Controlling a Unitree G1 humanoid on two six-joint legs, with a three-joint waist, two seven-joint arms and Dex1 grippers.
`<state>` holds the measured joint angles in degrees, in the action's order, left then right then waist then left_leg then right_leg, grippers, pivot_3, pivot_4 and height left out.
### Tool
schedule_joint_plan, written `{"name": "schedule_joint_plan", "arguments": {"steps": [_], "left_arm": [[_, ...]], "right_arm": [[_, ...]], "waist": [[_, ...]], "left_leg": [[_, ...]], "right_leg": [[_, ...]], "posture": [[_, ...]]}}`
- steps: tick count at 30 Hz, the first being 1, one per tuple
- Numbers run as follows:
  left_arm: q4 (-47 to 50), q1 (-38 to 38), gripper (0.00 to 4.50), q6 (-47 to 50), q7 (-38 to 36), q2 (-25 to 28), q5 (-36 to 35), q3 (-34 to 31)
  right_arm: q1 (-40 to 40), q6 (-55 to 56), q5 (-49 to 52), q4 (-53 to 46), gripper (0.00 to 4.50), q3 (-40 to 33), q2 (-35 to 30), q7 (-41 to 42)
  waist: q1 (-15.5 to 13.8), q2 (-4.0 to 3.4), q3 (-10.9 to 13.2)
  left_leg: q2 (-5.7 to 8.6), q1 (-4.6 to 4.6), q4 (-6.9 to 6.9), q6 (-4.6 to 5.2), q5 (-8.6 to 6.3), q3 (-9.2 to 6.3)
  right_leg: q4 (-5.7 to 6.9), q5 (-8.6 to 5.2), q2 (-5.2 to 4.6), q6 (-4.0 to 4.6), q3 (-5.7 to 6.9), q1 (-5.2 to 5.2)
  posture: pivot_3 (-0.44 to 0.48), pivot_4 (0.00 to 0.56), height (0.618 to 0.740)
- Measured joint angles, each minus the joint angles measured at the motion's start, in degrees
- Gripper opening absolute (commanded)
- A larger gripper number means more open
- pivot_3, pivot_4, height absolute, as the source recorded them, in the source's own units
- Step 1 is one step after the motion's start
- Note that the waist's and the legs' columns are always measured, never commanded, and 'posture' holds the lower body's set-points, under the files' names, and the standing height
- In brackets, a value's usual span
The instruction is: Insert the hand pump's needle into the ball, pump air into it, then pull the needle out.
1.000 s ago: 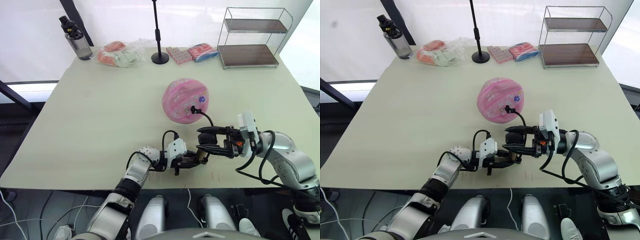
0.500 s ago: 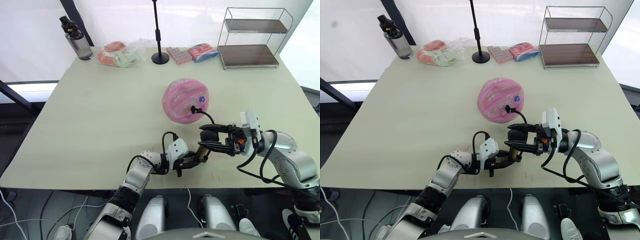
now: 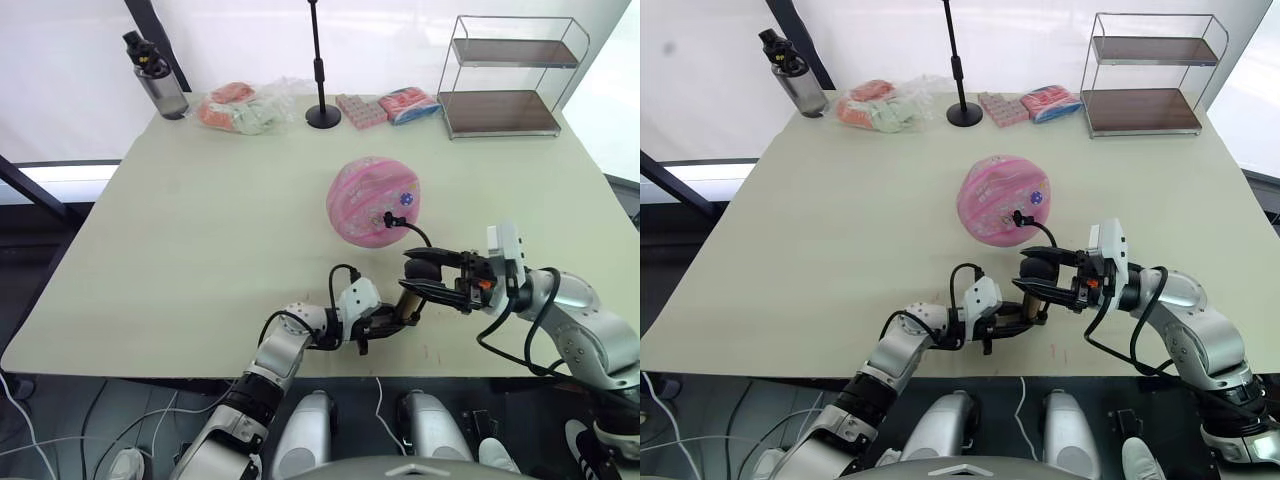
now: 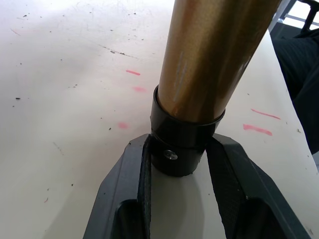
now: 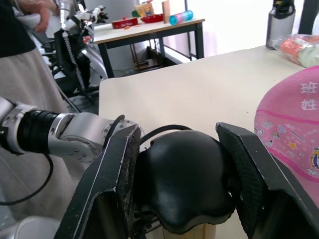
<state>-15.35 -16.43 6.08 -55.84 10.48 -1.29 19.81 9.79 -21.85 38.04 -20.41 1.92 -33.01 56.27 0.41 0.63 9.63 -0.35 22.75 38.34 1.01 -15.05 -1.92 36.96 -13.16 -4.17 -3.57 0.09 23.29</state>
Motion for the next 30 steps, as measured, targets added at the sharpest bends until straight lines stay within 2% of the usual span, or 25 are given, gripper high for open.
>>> {"name": "schedule_joint_plan", "arguments": {"steps": [11,22,30], "left_arm": [[-2.9,-1.75,1.17,-0.55,2.57,-2.75,0.03,1.02],[-9.64,-6.12,1.16,-7.14,-0.81,-1.93,0.52,2.59],[-13.8,-8.59,1.16,-9.62,-1.58,-1.85,1.34,3.22]], "right_arm": [[-2.15,-2.0,0.47,-3.37,1.92,-2.18,0.01,-5.63],[0.86,-2.35,1.79,-1.04,1.92,-2.71,-2.39,-0.51],[6.72,-8.25,10.47,-2.29,1.92,-6.89,-6.44,0.26]], "waist": [[0.23,0.0,0.0],[0.29,0.0,0.0],[0.21,0.01,0.0]], "left_leg": [[0.0,0.0,0.0,0.0,0.0,0.01],[0.0,0.0,0.0,0.0,0.0,0.02],[0.0,0.02,0.01,0.0,0.0,0.02]], "right_leg": [[0.01,0.0,0.02,0.0,0.0,0.0],[0.01,0.0,0.03,0.0,0.0,0.0],[0.01,0.0,0.02,0.0,0.0,0.0]], "posture": [[0.0,0.15,0.74],[0.0,0.15,0.74],[0.0,0.15,0.74]]}}
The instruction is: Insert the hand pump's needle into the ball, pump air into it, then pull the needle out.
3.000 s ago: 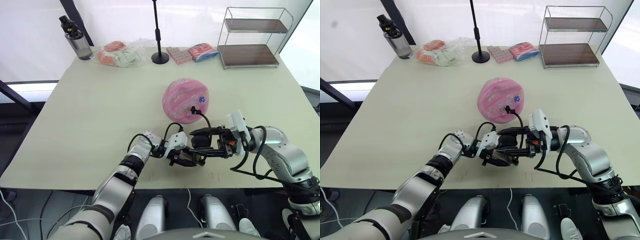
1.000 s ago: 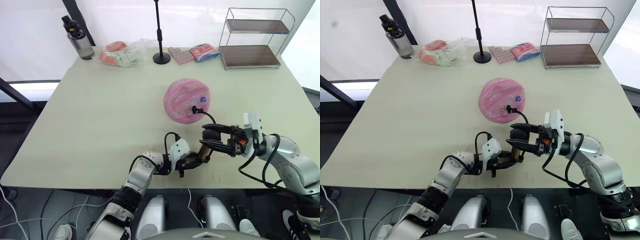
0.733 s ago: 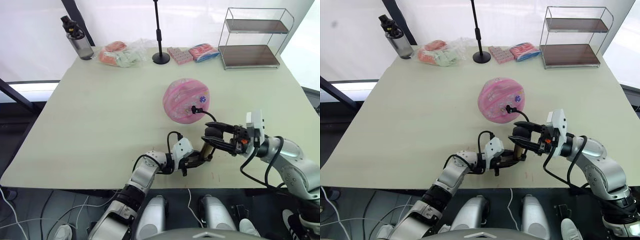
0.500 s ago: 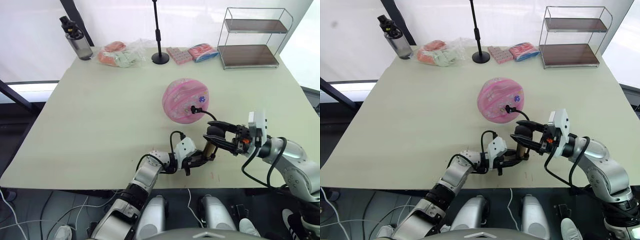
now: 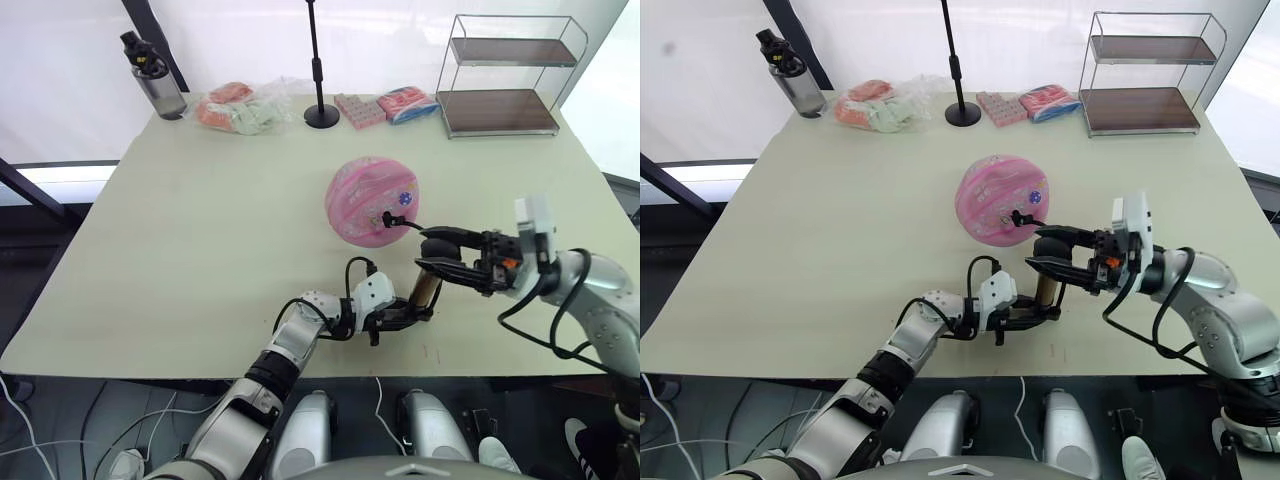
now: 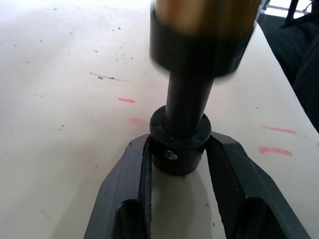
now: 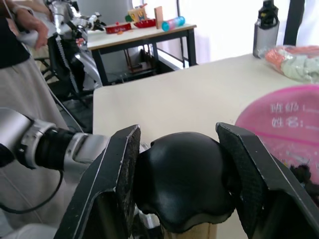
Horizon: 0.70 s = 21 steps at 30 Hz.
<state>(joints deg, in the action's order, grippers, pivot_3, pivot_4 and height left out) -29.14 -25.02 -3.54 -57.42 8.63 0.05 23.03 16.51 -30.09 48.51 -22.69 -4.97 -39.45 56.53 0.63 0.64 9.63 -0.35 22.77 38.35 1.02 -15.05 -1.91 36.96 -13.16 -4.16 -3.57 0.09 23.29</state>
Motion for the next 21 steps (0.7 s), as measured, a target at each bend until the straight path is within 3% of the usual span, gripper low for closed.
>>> {"name": "schedule_joint_plan", "arguments": {"steps": [9,13,21], "left_arm": [[-0.94,-1.68,1.16,-1.05,-3.7,1.12,-0.19,0.07],[-1.38,-2.12,1.16,-0.97,-7.23,1.58,-1.34,-0.01],[-4.5,-4.09,1.16,-3.18,-8.74,1.94,-1.33,0.01]], "right_arm": [[6.12,-5.03,8.17,-0.01,1.92,-3.12,-4.35,0.49],[12.83,-9.59,14.51,0.7,1.92,-4.68,-6.86,0.21],[17.63,-12.26,17.12,1.46,1.92,-5.18,-7.99,-0.99]], "waist": [[0.08,-0.01,0.01],[-0.01,0.0,0.01],[-0.09,-0.01,0.01]], "left_leg": [[-0.01,0.0,0.0,0.0,0.0,0.02],[-0.01,0.02,0.0,0.0,0.0,-0.01],[-0.01,0.05,0.0,0.01,-0.01,0.02]], "right_leg": [[0.0,0.0,0.0,0.0,-0.01,0.01],[-0.01,0.0,0.0,0.0,0.01,0.01],[-0.02,0.0,-0.02,0.0,0.01,0.01]], "posture": [[0.0,0.15,0.74],[0.0,0.15,0.74],[0.0,0.15,0.74]]}}
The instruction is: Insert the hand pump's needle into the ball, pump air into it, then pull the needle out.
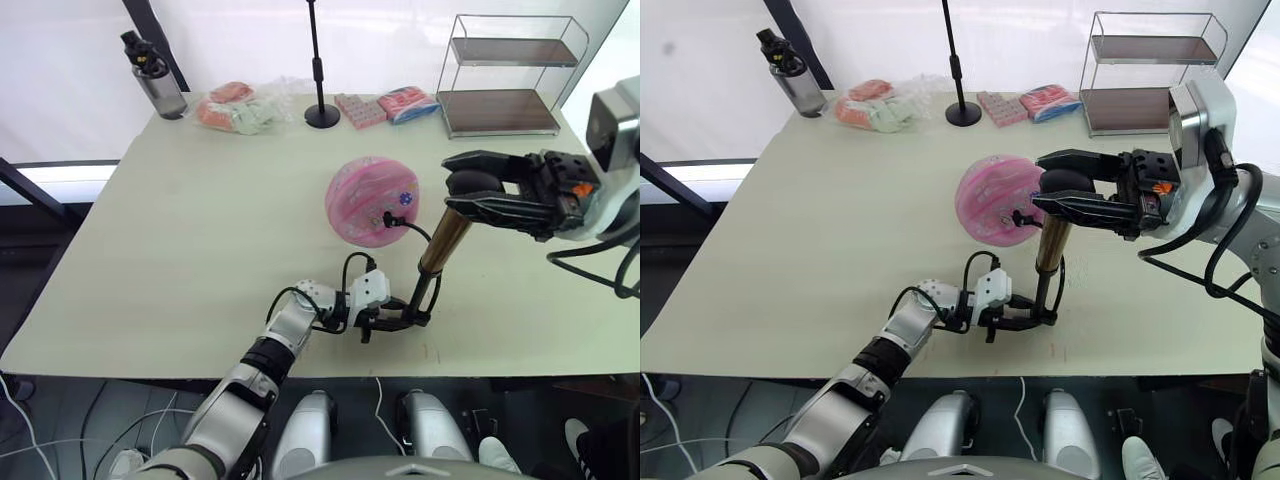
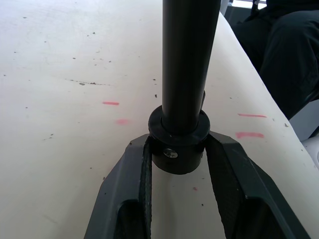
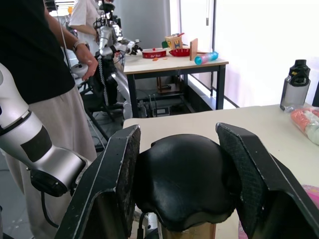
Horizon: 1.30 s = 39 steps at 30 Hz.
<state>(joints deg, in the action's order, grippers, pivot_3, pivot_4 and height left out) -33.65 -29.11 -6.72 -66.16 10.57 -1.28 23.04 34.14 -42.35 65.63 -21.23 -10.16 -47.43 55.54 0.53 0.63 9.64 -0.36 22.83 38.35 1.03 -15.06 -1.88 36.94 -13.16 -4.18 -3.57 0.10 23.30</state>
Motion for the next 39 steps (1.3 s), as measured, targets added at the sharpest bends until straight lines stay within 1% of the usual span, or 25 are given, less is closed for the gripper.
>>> {"name": "schedule_joint_plan", "arguments": {"steps": [6,16,25,27,32,39], "left_arm": [[-2.53,-0.33,1.16,-2.38,0.11,-0.47,0.93,0.18],[-7.55,-2.23,1.16,-8.76,0.34,-1.09,3.26,0.63],[-12.01,-3.69,1.16,-13.86,1.36,-2.8,4.73,1.3],[-12.59,-3.78,1.16,-14.14,1.4,-3.13,4.96,1.28],[-14.02,-4.59,1.16,-14.01,0.56,-3.37,4.95,1.16],[-18.64,-7.99,1.16,-14.13,-3.52,-3.99,4.79,0.91]], "right_arm": [[-1.53,-0.23,0.11,-0.09,1.92,-0.18,-1.35,1.26],[-4.82,-3.42,5.15,-2.0,1.92,-2.66,-0.52,-2.53],[-5.96,-4.99,6.71,-2.96,1.92,-3.75,-1.13,-2.88],[-7.11,-4.68,6.23,-4.41,1.92,-3.84,-1.4,-1.98],[-10.23,-2.92,3.51,-6.23,1.92,-3.48,-0.85,-0.86],[-14.81,2.19,-5.24,-6.81,1.92,1.56,1.7,1.72]], "waist": [[0.07,0.0,0.0],[-0.19,0.01,-0.02],[-1.42,0.01,-0.07],[-1.49,0.05,-0.14],[-1.44,0.1,-0.42],[-1.3,0.2,-0.75]], "left_leg": [[0.0,-0.01,0.0,0.01,0.0,-0.01],[0.0,-0.02,0.01,0.01,-0.01,0.0],[0.03,-0.02,0.03,0.12,-0.07,0.03],[0.03,-0.03,0.1,0.28,-0.16,0.02],[0.03,-0.08,0.1,0.32,-0.19,0.01],[0.03,-0.1,0.1,0.36,-0.21,0.0]], "right_leg": [[0.0,0.0,0.01,0.0,0.0,0.0],[0.0,0.0,0.0,0.0,0.0,-0.01],[-0.1,0.01,-0.04,-0.02,0.0,-0.08],[-0.14,0.01,-0.05,-0.02,0.02,-0.15],[-0.15,0.0,-0.04,-0.02,0.04,-0.19],[-0.15,0.0,0.0,-0.02,0.04,-0.2]], "posture": [[0.0,0.15,0.74],[0.0,0.15,0.74],[0.0,0.15,0.74],[0.0,0.15,0.74],[0.0,0.15,0.74],[0.0,0.15,0.74]]}}
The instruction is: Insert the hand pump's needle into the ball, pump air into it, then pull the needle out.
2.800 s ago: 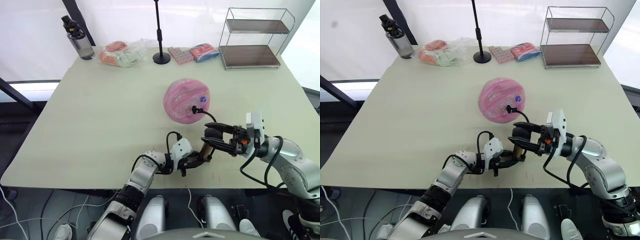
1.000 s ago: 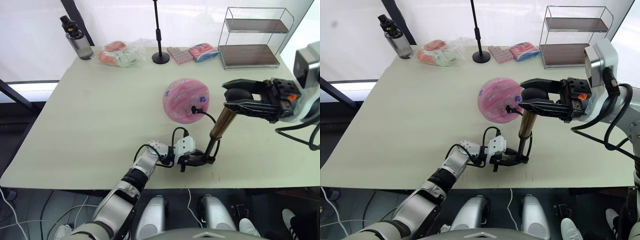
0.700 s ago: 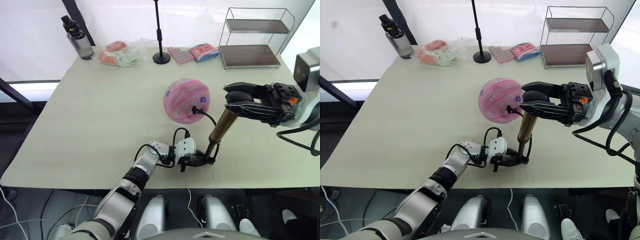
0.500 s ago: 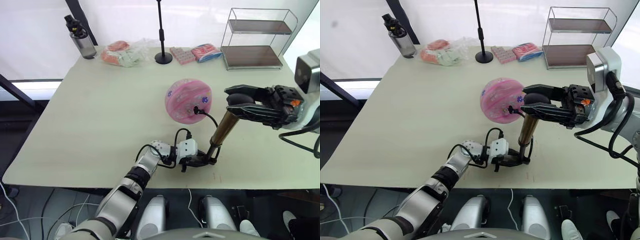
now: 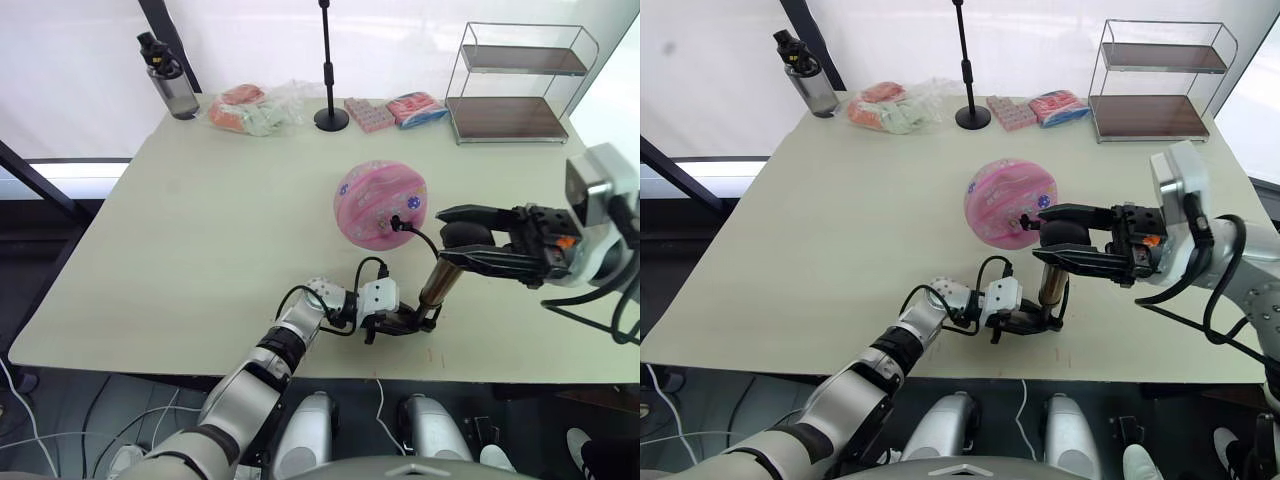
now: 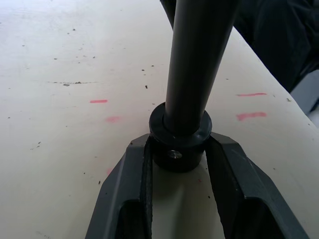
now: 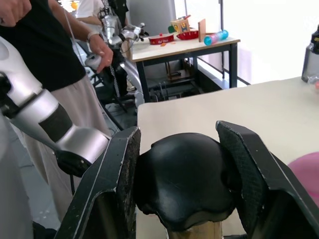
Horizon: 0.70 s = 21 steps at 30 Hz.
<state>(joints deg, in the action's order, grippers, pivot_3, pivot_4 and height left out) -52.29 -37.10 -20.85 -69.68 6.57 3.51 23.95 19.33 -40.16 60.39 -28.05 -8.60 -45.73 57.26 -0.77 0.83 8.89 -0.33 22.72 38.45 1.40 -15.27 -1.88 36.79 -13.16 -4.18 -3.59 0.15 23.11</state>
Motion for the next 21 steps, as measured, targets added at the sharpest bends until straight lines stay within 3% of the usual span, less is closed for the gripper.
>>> {"name": "schedule_joint_plan", "arguments": {"steps": [12,21], "left_arm": [[-7.14,-3.14,1.16,-3.77,-1.87,-0.99,0.84,-0.58],[-7.39,-2.3,1.16,-4.66,-1.35,-1.0,0.91,-1.13]], "right_arm": [[-8.67,19.25,-20.64,8.11,1.92,11.99,6.23,6.45],[-9.68,22.46,-22.79,10.67,1.92,12.59,7.23,7.71]], "waist": [[0.06,0.24,-0.59],[0.06,0.23,-0.62]], "left_leg": [[-0.02,-0.14,-0.03,0.04,-0.03,-0.03],[-0.02,-0.52,-0.05,0.24,-0.15,-0.03]], "right_leg": [[-0.01,-0.01,0.05,0.01,0.0,-0.07],[-0.08,-0.03,0.05,0.02,-0.01,-0.47]], "posture": [[0.0,0.15,0.74],[0.0,0.15,0.74]]}}
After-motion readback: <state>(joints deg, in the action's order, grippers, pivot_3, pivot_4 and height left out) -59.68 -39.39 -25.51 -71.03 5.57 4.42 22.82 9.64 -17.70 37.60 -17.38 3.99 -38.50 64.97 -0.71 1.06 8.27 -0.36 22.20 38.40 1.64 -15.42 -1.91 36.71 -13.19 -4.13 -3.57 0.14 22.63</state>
